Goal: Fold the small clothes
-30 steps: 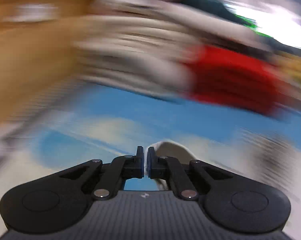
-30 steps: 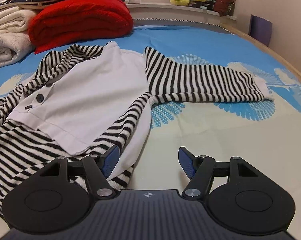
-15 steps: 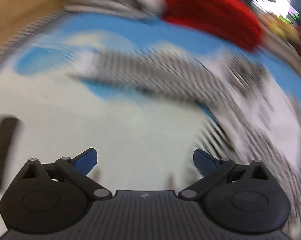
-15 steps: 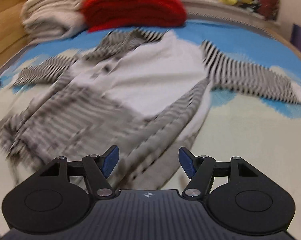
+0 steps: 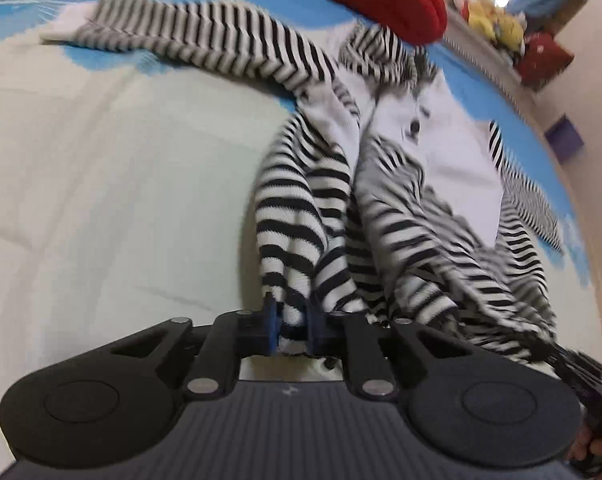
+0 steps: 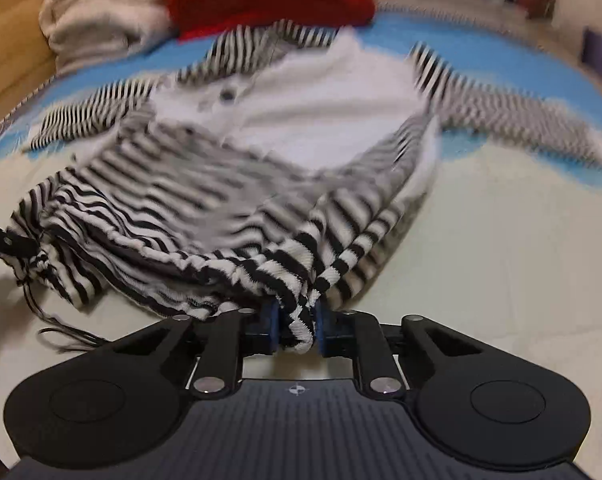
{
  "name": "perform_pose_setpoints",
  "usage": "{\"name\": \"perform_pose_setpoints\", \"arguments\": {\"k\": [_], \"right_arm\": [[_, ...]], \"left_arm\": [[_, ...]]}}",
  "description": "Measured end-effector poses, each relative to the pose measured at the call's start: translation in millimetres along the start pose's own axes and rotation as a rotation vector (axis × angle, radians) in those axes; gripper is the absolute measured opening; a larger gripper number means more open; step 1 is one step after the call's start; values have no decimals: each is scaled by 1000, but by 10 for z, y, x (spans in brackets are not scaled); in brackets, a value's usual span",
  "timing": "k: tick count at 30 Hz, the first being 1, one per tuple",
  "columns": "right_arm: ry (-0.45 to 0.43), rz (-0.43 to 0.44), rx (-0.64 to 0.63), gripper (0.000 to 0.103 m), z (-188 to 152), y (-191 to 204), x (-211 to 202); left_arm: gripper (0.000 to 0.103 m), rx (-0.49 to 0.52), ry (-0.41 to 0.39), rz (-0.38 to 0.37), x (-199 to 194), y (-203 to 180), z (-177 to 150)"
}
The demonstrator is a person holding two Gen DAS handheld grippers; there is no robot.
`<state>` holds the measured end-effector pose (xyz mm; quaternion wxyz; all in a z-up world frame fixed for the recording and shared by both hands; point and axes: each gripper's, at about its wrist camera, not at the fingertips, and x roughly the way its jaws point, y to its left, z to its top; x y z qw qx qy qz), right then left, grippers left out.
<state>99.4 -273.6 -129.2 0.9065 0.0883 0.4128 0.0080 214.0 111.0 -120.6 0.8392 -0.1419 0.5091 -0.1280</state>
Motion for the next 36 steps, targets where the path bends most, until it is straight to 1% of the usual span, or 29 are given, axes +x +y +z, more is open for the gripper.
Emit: {"name": "perform_pose_setpoints", "arguments": {"k": [2,3,5,8,9,11,12,13,14,15,16,17,18,19,20,22,24,25,26,28,29,30,31,32,33,34,35,36], "right_arm": [[-20,38,56,16,-9,-191,-298],[-31,60,70,16,-38,-271,-456],[-18,75,62,16,-113,-366,-718],[34,26,-17,16,-269,-349,-895],[69,-5,-50,16,-376,-352,-891],[142,-62,-89,16,-577,-392,-791],[201,-91,-91,17,-702,-430,-680],[264,-103,-65,18,-773,-467,-589],[309,-106,-55,22,-807,-482,-528],[308,-110,-71,30,-797,-469,-542],[288,-112,-79,41,-773,-461,-585],[267,-118,-87,49,-737,-463,-662],[244,-111,-89,58,-687,-488,-762],[208,-92,-70,62,-627,-542,-875],[184,-75,-43,63,-633,-584,-960],[137,-47,75,64,-457,-768,-1054],[102,-10,160,65,-341,-887,-976],[109,-1,185,65,-298,-908,-857],[128,3,202,65,-271,-901,-705],[204,-8,209,64,-278,-832,-358],[231,-26,201,62,-286,-784,-183],[239,-39,159,35,-306,-727,-64],[227,-75,103,6,-308,-682,-23],[198,-100,95,4,-310,-670,-91],[154,-120,122,3,-269,-766,-200],[124,-143,169,3,-238,-934,-323],[114,-184,199,3,-247,-1110,-401],[125,-229,200,3,-295,-1244,-428]], "left_arm": [[12,-20,-3,-47,-136,75,-61],[12,-40,8,-77,-218,104,-119],[12,-57,32,-108,-369,54,-257],[12,-66,65,-119,-450,-55,-571],[13,-89,102,-124,-426,-46,-730],[15,-99,167,-117,-336,-55,-989],[22,-76,184,-98,-285,-78,-1082],[37,-35,186,-60,-236,-110,-1126],[48,1,164,-28,-237,-140,-1126],[70,26,136,-2,-274,-158,-1093],[86,31,107,12,-331,-159,-1026],[88,19,58,3,-408,-144,-939],[88,7,12,-21,-496,-136,-839],[89,-1,-17,-42,-535,-126,-739],[90,-11,-39,-54,-576,-126,-649],[92,-32,-67,-54,-523,-148,-505],[92,-34,-45,-55,-369,-182,-426],[92,-31,-18,-54,-255,-216,-395],[92,-29,15,-49,-144,-242,-384],[92,-24,75,-28,99,-278,-361],[90,-21,92,-13,199,-282,-356],[64,-12,90,6,274,-283,-372],[9,10,81,11,305,-284,-371],[8,9,89,0,295,-259,-361],[7,-30,85,2,267,-207,-350],[7,-48,77,9,213,-153,-350],[7,-35,65,24,160,-109,-362],[8,-33,68,10,144,-76,-373]]}}
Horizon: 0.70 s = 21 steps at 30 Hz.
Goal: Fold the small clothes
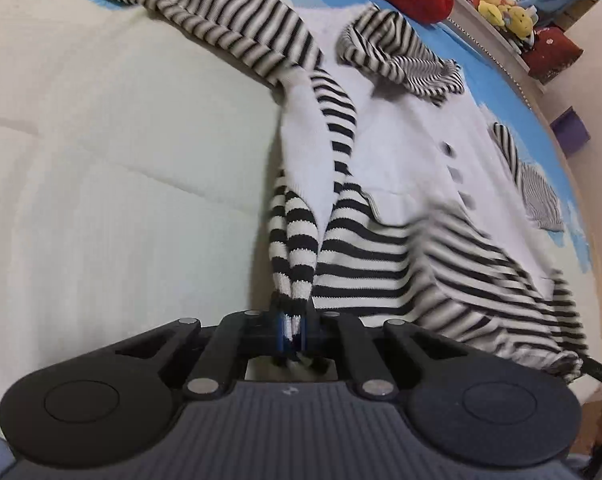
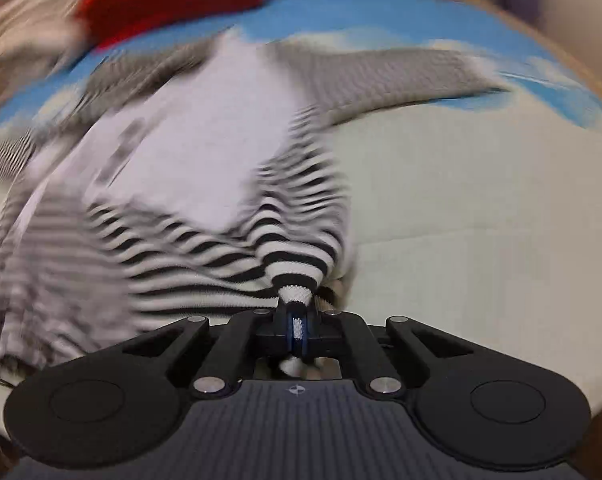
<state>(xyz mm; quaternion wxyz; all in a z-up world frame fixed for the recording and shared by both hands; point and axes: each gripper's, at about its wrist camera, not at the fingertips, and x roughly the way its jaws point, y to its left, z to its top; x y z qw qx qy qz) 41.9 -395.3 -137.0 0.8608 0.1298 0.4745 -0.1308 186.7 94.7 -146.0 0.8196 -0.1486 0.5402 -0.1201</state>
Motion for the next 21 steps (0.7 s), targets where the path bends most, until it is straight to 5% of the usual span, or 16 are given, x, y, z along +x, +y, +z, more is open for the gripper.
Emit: {"name": "perform_pose_setpoints", "arguments": {"k": [3,6,8,9,10,12,14,15,16,18,21], "right_arm": [[119,20,92,3,-147,-336,253],[63,-11,99,6,-153,-254,244],[64,9,166,18,-187,-289,217],[86,50,227,37,-187,-340,213],[103,98,278,56,-174,-337,218],[146,193,346,66,-258,-370,180],[184,211,274,63,-328,-199,167],[175,193,169,38,-368,-72,120],[175,183,73,11,-412,50,68],[160,161,-16,7,-457,144,-97],[122,178,-41,6,-467,38,-382]], "left_arm": [[13,-2,25,-11,26,34,-51],[49,-28,-12,25,-12,-4,-72],[82,-45,-1,3,-35,-19,-89],[96,-59,15,-2,-43,-33,-104],[97,-63,27,-11,-47,-58,-124],[98,-42,80,-53,11,-129,-171],[84,38,106,-64,50,-256,-279],[30,120,103,-66,41,-353,-329],[16,141,124,-74,31,-385,-351],[7,141,119,-75,-129,-345,-369],[9,165,102,-80,-360,-226,-400]]}}
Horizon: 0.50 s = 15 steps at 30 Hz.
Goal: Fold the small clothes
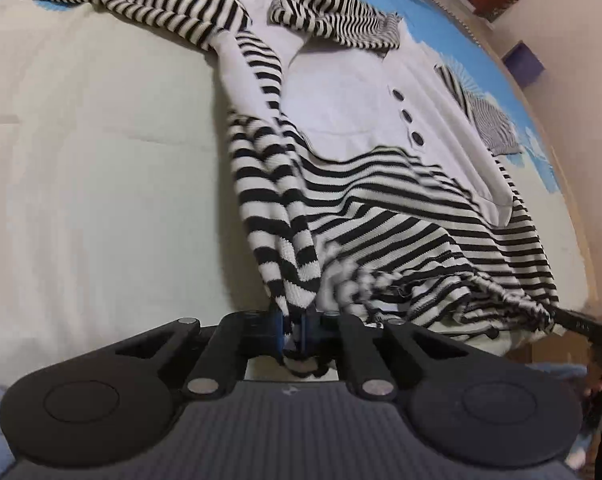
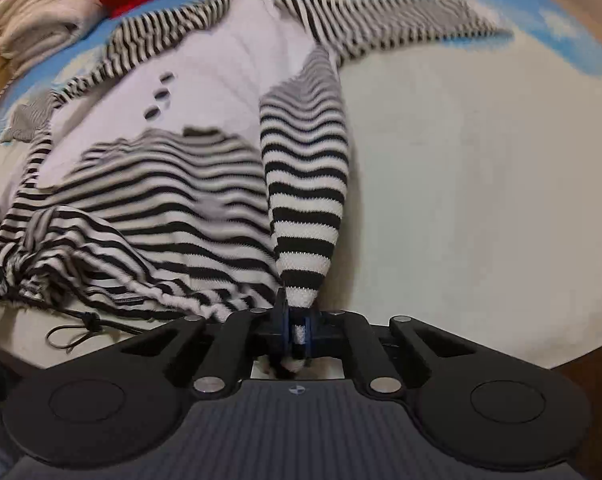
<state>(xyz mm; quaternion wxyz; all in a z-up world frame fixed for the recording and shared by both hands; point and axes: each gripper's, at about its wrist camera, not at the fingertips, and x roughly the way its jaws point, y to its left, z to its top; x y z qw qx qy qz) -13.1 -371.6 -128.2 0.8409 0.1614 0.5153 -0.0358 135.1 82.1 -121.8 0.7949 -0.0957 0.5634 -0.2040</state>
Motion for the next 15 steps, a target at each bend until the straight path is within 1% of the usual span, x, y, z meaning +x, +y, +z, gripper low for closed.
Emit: {"name": "perform_pose_setpoints", "arguments": {"k": [1,2,3,4,5,6,7,8,9,11,13,14,15], "right_arm": [[11,10,1,6,-6,-25,-8],[45,0,2,7,-35,-37,52],[83,-20,-5,9,-20,-20,193],[133,-56,-13,16,-11,19,343],[137,-74,-25,20,6,64,374],[131,-96,-54,28,33,127,373],[126,-123,-76,44,69,168,361],[106,-143,-79,53,97,174,306],[72,-138,-60,63,124,132,194],[11,-130,6,64,226,36,-29],[-100,-138,60,64,400,-31,-305],[-168,-141,81,64,516,-24,-404],[-246,-131,105,66,679,19,-481]], "left_arm": [[11,3,11,9,2,31,-32],[14,23,22,32,47,25,-57],[24,43,32,63,89,16,-46],[42,59,34,101,139,-10,-52],[50,67,30,124,149,-24,-44],[60,65,16,132,120,-25,-21],[66,57,-4,131,56,-7,15],[67,47,-33,124,-30,7,46],[69,32,-69,112,-153,40,89],[73,5,-151,69,-395,34,262],[74,13,-227,21,-550,-87,560],[75,32,-256,-5,-573,-177,740],[81,47,-268,-24,-543,-270,899]]}}
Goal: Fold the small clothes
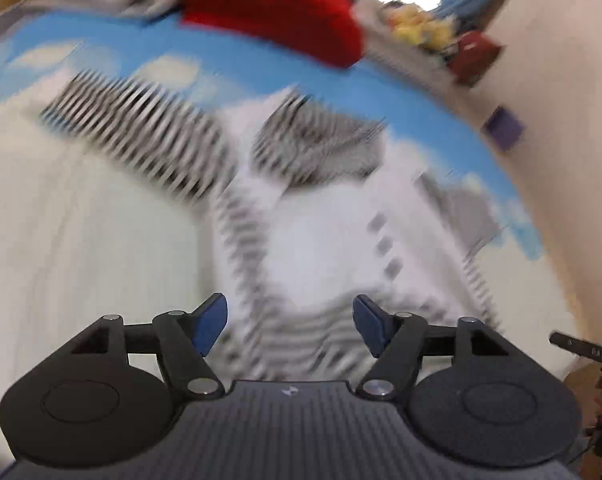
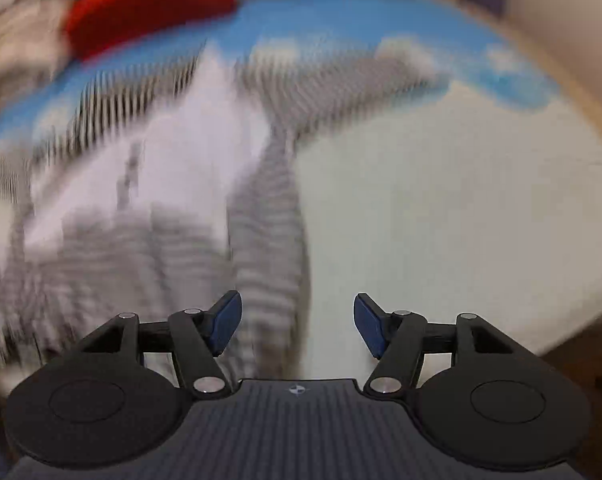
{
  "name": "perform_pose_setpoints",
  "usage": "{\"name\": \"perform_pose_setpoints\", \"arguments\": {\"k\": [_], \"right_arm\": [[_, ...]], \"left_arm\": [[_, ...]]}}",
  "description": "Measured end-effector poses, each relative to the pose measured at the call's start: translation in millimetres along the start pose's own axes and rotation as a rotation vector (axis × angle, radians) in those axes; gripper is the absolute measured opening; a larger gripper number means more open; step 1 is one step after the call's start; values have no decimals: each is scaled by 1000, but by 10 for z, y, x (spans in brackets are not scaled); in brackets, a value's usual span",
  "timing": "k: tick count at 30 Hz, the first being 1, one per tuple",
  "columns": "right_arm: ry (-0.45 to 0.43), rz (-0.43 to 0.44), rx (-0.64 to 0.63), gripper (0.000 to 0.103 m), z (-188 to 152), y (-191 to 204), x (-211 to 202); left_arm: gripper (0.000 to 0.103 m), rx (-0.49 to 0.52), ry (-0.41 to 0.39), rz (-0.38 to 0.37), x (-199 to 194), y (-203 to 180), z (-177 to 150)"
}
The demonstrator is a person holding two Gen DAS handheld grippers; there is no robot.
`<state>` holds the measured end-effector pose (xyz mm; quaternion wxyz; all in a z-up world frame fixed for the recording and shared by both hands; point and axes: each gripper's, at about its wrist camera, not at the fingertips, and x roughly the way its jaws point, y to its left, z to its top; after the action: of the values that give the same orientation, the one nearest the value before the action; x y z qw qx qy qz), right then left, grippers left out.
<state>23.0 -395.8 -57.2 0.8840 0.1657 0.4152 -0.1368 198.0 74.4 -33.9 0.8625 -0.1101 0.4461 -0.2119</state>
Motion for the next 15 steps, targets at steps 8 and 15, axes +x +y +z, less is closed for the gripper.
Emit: {"name": "perform_pose_setpoints", "arguments": {"k": [8,15], "right_arm": [[-89,154,176,72,650,458,946],[59,78,71,63,469,613,1453]], "left_arm": [[78,-277,152,-57,1670,4,1145],[0,-192,157,-7,2411,-158,1510]]}}
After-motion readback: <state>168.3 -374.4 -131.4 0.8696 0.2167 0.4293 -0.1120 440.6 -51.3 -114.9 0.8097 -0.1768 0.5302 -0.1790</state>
